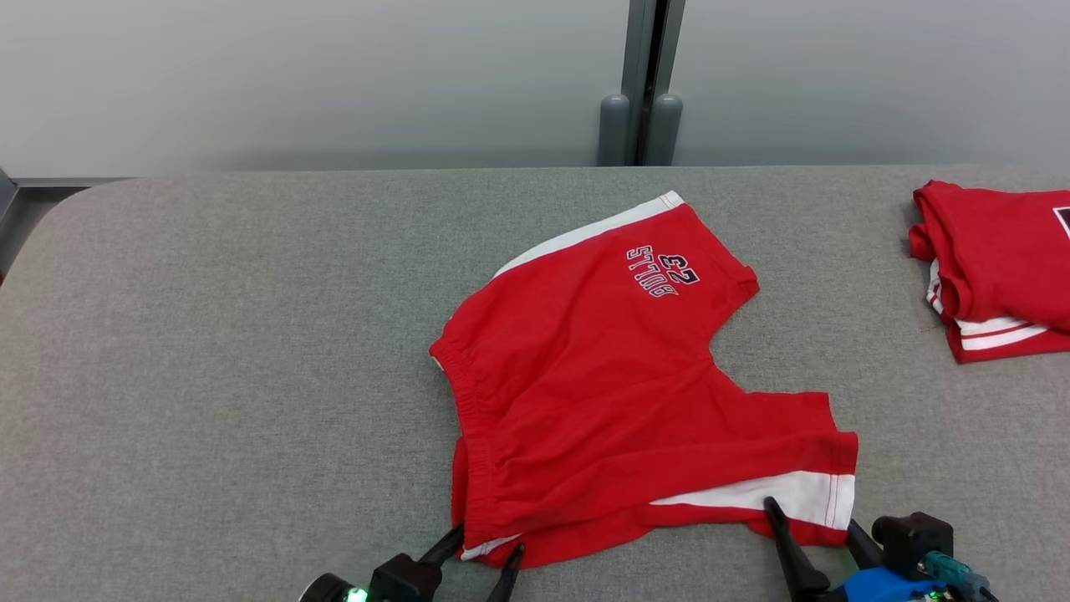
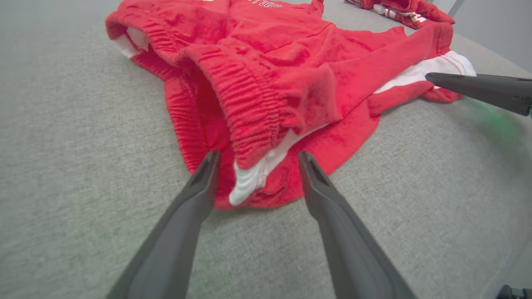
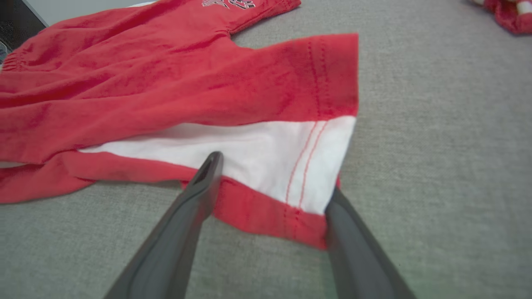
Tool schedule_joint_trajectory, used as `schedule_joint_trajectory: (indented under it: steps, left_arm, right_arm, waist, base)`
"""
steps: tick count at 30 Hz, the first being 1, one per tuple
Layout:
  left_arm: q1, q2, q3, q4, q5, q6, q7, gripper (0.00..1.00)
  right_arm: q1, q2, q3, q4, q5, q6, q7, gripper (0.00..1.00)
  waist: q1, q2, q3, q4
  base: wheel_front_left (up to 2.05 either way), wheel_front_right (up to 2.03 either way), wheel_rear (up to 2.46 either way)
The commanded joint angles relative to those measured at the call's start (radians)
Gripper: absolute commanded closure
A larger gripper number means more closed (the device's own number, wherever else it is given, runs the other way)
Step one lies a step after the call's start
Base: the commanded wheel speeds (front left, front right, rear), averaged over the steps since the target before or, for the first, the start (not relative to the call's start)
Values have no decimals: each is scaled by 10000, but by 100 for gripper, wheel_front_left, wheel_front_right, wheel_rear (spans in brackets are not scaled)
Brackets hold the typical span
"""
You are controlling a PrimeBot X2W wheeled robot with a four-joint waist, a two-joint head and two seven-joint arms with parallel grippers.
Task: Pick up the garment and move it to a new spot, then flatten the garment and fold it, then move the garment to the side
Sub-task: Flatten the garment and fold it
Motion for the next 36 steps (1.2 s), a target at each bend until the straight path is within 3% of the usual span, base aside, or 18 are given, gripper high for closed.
schedule_joint_trajectory:
  steps: [1,10,11,13,14,27,36]
  left_arm:
    - [-273,-13,-121,100,-75,-9,-42,0]
    - [-997,-135,-877,540,-409,-10,-42,0]
    - [-1088,-135,-927,557,-450,-10,-42,16]
    - [-1241,-133,-945,519,-540,-10,-42,82]
    - [-1250,-114,-922,457,-587,-10,-42,100]
    - [-560,424,-193,-1749,-678,-9,-42,100]
    - [-1907,956,236,-2740,-1148,-9,-40,100]
  right_arm:
    - [-180,-32,105,92,101,1,-63,0]
    - [-783,-115,698,364,484,1,-150,0]
    - [-849,-123,753,394,508,1,-155,0]
    - [-966,-142,859,428,592,1,-159,100]
    - [-1018,-161,848,355,628,1,-162,100]
    - [15,-517,205,-1876,561,1,-164,100]
    - [-1304,-1079,642,-3106,558,1,-162,100]
  waist:
    - [-1,0,17,2]
    - [-1,0,194,-55]
    - [-1,0,213,-60]
    - [-1,0,234,-64]
    - [-1,0,237,-62]
    - [-1,0,148,66]
    - [-1,0,496,-150]
  base:
    - [0,0,0]
    - [0,0,0]
    - [0,0,0]
    - [0,0,0]
    - [0,0,0]
    - [0,0,0]
    - [0,0,0]
